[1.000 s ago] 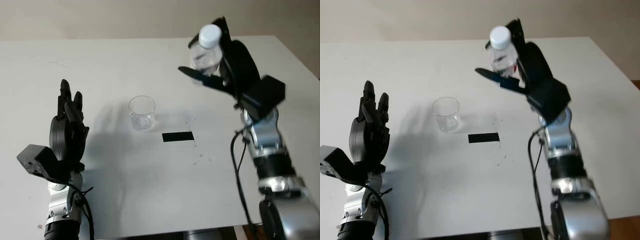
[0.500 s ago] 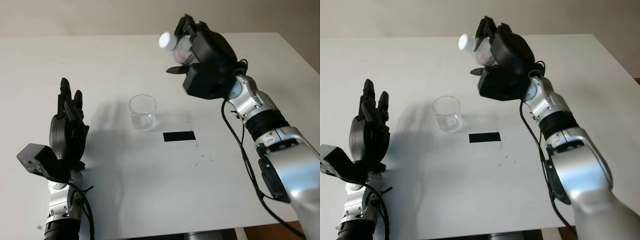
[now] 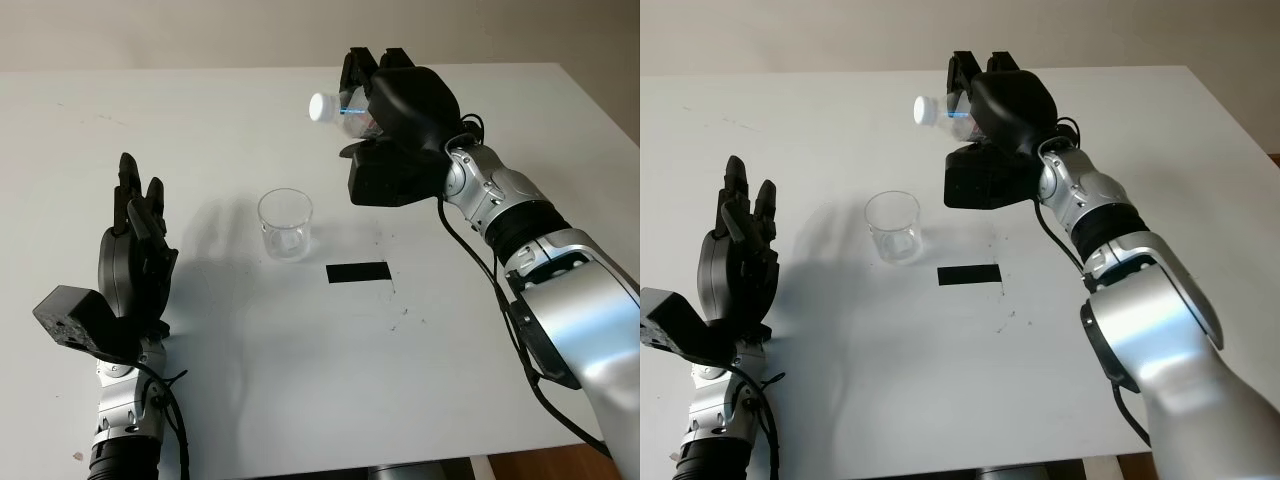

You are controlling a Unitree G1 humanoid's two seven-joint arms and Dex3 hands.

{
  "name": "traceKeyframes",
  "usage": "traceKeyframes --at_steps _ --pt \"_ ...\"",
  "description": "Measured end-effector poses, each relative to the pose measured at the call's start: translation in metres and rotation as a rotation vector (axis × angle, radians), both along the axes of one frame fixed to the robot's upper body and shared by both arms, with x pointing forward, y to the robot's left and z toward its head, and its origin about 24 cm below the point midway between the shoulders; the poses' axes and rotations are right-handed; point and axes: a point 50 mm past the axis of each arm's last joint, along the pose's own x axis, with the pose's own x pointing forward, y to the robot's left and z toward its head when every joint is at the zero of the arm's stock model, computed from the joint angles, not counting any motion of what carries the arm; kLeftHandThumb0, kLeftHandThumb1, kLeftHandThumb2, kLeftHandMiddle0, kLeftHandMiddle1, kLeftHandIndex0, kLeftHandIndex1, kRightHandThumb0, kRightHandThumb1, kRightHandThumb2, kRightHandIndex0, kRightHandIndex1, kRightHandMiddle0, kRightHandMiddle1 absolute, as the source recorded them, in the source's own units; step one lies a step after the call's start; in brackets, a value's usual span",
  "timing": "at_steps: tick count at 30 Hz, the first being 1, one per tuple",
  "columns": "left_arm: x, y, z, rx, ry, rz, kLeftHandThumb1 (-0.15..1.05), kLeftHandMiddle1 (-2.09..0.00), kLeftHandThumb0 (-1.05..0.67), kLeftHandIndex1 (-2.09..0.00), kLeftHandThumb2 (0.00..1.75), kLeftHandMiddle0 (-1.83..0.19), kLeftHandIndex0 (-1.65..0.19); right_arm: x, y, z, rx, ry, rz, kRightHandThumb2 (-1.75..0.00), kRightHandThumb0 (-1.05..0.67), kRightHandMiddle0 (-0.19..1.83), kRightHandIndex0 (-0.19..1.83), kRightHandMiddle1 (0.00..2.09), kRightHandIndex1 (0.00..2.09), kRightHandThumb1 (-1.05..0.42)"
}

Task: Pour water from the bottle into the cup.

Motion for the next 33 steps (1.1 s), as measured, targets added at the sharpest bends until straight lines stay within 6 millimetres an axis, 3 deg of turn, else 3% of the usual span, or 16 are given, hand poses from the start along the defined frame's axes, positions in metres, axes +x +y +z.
traceKeyframes --at_steps 18,25,33 --pt "0.0 0.0 0.001 0.003 -0.007 0.001 1.05 -0.38 -0.92 0.0 0.77 0.19 0.07 -0.008 0.01 0.003 -0.002 -0.139 0.126 -0.15 -0.15 0.38 0.92 2.09 2.09 -1.04" --pt "0.0 0.0 0.001 0.003 -0.008 -0.004 1.05 -0.35 -0.91 0.0 0.76 0.19 0.07 -0.011 0.012 -0.003 -0.129 -0.205 0.168 -0.11 -0.16 0.52 0.94 2.09 2.09 -1.04" --pt "0.0 -0.001 0.001 0.004 -0.008 -0.006 1.05 -0.3 -0.92 0.0 0.76 0.19 0.09 -0.014 0.019 -0.007 -0.278 -0.306 0.216 -0.11 -0.21 0.51 0.92 2.09 2.09 -1.02"
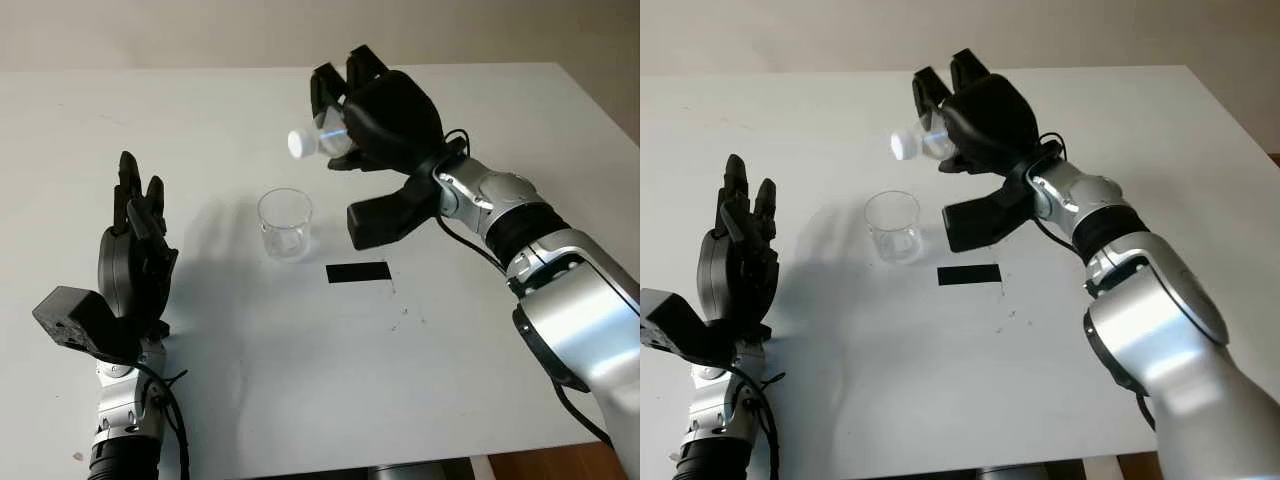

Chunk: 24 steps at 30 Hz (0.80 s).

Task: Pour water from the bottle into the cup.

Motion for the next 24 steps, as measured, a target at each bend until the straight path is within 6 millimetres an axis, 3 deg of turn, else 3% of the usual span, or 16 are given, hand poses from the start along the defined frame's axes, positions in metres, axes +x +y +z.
traceKeyframes --at_steps 8,24 --pt "0.0002 -0.0007 -0.0002 -0.001 0.001 -0.002 1.05 -0.3 -0.92 0.0 0.75 0.19 0.08 -0.0017 0.0023 -0.0054 -0.103 -0.075 0.02 -0.06 -0.26 0.58 1.03 2.09 2.09 -0.98" --pt "0.0003 -0.0017 -0.0003 -0.001 0.001 -0.004 1.05 -0.24 -0.92 0.0 0.77 0.19 0.11 -0.002 0.0056 -0.0068 -0.156 -0.105 0.029 -0.06 -0.28 0.59 0.99 2.09 2.09 -0.97"
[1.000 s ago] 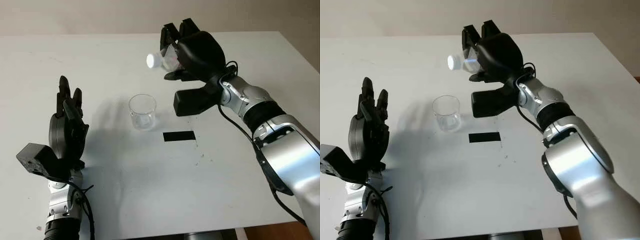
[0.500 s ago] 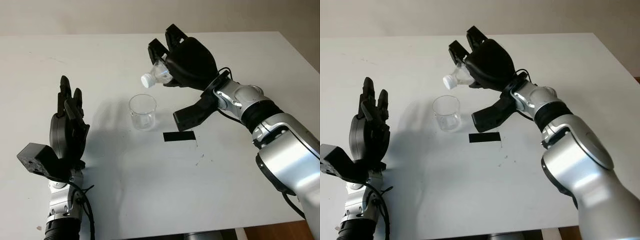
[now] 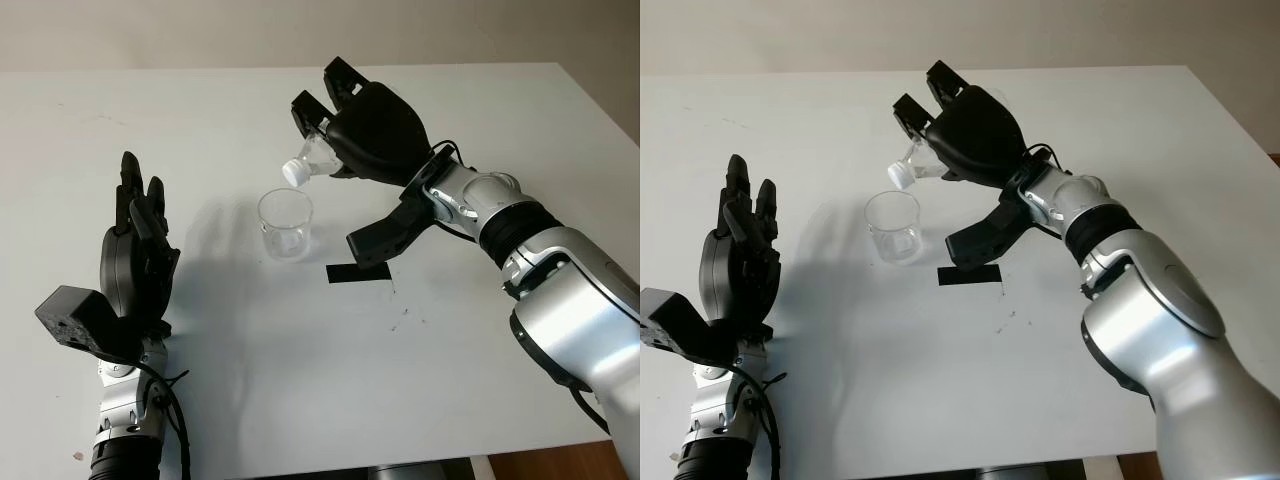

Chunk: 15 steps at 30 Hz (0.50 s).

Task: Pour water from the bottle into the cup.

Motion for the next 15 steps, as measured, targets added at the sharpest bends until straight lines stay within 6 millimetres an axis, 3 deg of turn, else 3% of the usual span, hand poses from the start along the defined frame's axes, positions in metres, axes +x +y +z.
traceKeyframes --at_steps 15 --pt "0.0 -0.0012 0.0001 -0.002 -0.004 -0.006 1.05 -0.23 -0.91 0.0 0.78 0.19 0.11 -0.0044 0.0037 -0.0013 -0.006 -0.036 0.075 -0.06 -0.28 0.67 1.01 2.09 2.09 -1.0"
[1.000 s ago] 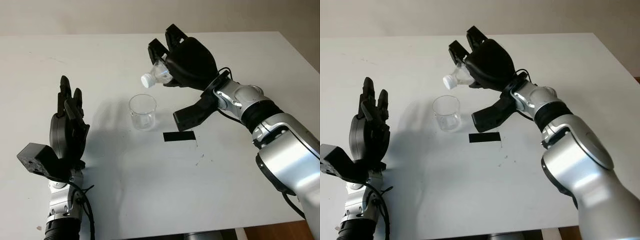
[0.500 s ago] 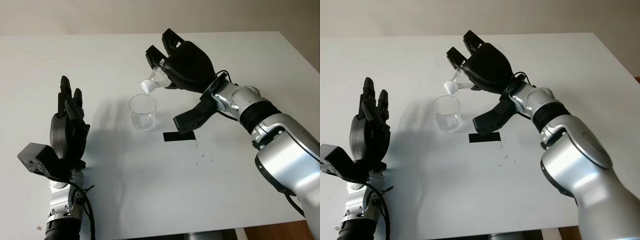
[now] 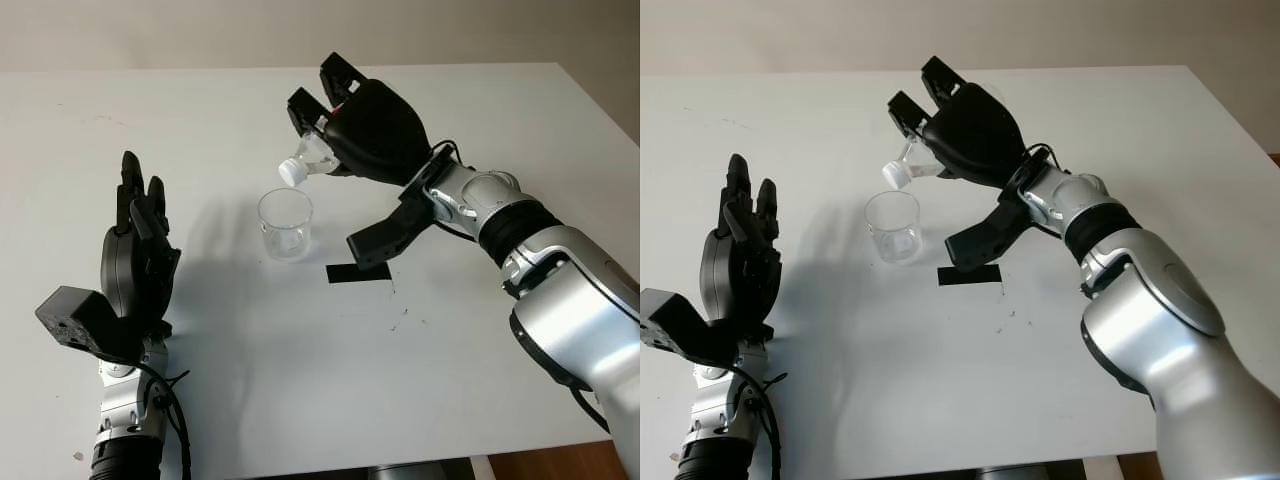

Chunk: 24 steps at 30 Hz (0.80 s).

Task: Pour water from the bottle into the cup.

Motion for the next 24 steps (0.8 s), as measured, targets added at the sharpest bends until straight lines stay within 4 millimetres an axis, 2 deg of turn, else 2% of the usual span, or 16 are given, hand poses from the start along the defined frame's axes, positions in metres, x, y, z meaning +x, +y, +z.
traceKeyframes --at_steps 18,21,24 --pt "0.0 -0.0003 0.0001 -0.001 0.0 0.0 1.05 -0.29 -0.92 0.0 0.75 0.19 0.09 -0.0007 0.0039 0.0042 -0.112 -0.076 0.038 -0.05 -0.35 0.7 1.0 2.09 2.09 -1.0" --pt "0.0 -0.0002 0.0001 -0.001 0.0 0.0 1.05 -0.28 -0.93 0.0 0.75 0.19 0.1 -0.0006 0.0038 0.0042 -0.112 -0.077 0.036 -0.05 -0.35 0.7 1.02 2.09 2.09 -0.99" --pt "0.0 -0.0003 0.0001 -0.001 0.0 -0.001 1.05 -0.27 -0.92 0.0 0.76 0.19 0.1 -0.0006 0.0037 0.0069 -0.046 -0.034 0.038 -0.05 -0.26 0.7 0.99 2.09 2.09 -0.99"
